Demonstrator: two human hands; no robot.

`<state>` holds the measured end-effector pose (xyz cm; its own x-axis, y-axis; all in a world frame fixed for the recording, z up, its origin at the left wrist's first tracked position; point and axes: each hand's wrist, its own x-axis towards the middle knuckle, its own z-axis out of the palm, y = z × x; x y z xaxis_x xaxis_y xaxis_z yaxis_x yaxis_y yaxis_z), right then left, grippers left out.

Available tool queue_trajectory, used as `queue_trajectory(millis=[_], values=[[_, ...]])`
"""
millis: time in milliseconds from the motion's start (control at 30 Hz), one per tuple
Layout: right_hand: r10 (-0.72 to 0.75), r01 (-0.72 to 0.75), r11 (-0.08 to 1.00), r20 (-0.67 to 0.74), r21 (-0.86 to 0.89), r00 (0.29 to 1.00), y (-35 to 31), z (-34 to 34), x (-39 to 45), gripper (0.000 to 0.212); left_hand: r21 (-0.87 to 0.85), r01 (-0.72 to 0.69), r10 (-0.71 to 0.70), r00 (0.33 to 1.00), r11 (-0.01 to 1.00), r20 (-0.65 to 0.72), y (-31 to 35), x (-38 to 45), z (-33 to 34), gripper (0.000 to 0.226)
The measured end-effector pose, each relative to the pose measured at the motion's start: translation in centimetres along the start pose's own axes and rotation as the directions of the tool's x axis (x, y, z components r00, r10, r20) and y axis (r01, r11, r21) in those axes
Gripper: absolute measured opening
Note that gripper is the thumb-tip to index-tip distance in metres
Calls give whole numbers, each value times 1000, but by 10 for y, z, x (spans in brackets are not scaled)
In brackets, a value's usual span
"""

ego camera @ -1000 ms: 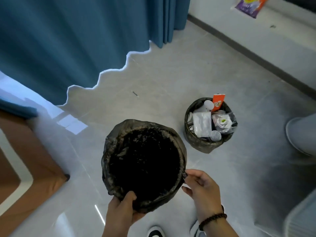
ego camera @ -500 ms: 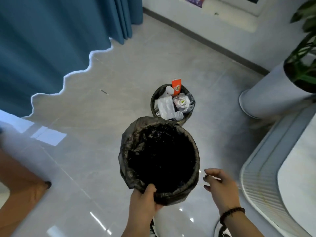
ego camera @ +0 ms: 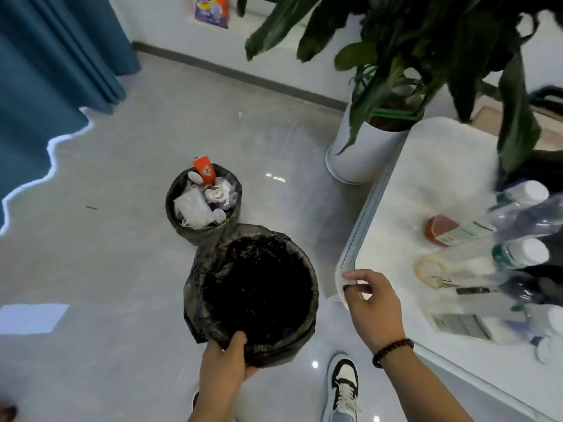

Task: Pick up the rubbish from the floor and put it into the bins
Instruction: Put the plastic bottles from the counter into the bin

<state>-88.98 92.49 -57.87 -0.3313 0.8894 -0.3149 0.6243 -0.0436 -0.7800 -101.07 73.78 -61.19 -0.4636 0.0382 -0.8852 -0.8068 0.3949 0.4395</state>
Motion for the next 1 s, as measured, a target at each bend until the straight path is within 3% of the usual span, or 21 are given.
queue_trajectory(millis=[167, 300, 367, 433, 533, 600, 667, 800, 1000], values=[[-245, 213, 955, -143, -205, 959, 10, -72, 12, 33, 23, -24, 24, 1000, 999, 14, -5, -14, 40, 28], [-488, 299, 819, -318, -490, 813, 4, -122, 30, 45, 93, -87, 81, 995, 992, 66, -3, -25, 65, 26], [-522, 224, 776, -401, -590, 752, 2, -145, 46, 48, 103, -73, 65, 995, 992, 80, 1, -28, 79, 28], [-435, 53, 776, -471, -629, 767, 3, -160, 65, 54, 141, -102, 87, 991, 985, 106, 6, -30, 89, 26], [-120, -215, 763, -460, -609, 880, 10, -172, 89, 60, 181, -138, 110, 981, 974, 159, 11, -34, 98, 26], [28, -289, 746, -405, -600, 914, 16, -172, 98, 55, 224, -167, 129, 976, 960, 175, 12, -36, 103, 26], [69, -305, 720, -373, -623, 925, 23, -165, 101, 48, 239, -182, 139, 973, 954, 186, 10, -36, 107, 24], [-163, -109, 777, -366, -619, 916, 27, -151, 99, 49, 242, -194, 155, 973, 951, 173, 5, -30, 110, 23], [-427, 166, 829, -414, -534, 804, -9, -126, 75, 39, 245, -158, 123, 981, 957, 153, 6, -13, 97, 26]])
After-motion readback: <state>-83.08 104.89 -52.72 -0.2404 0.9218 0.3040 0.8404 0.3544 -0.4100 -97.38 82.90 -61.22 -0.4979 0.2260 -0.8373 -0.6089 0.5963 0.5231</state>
